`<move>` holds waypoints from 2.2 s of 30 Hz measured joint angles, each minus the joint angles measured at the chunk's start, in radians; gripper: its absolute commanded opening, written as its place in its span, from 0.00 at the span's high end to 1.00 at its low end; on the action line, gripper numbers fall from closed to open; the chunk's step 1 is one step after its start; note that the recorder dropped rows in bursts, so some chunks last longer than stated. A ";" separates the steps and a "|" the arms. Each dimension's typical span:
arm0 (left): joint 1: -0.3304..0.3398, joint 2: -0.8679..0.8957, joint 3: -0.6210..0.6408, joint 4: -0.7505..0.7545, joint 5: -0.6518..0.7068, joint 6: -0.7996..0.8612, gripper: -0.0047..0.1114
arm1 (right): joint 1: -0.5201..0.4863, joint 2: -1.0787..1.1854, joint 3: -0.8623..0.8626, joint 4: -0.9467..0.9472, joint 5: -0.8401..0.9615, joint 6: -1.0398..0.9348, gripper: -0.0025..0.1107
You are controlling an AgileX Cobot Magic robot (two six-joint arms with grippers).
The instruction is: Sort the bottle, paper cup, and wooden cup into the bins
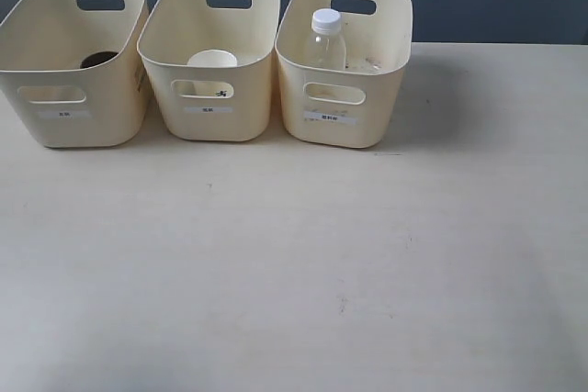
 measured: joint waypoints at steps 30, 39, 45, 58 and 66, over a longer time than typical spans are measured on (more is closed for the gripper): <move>0.000 0.000 0.000 0.000 0.000 0.000 0.96 | 0.000 0.000 0.000 0.038 -0.009 0.004 0.99; 0.000 0.000 0.000 0.000 0.000 0.000 0.96 | 0.000 0.000 0.000 0.038 -0.009 0.004 0.99; 0.000 0.000 0.000 0.000 0.000 0.000 0.96 | 0.000 0.000 0.000 0.038 -0.009 0.006 0.99; 0.000 0.000 0.000 0.000 0.000 0.000 0.96 | 0.000 0.000 0.000 0.039 -0.009 0.006 0.99; 0.000 0.000 0.000 0.000 0.000 0.000 0.96 | 0.000 0.000 0.000 0.039 -0.009 0.006 0.99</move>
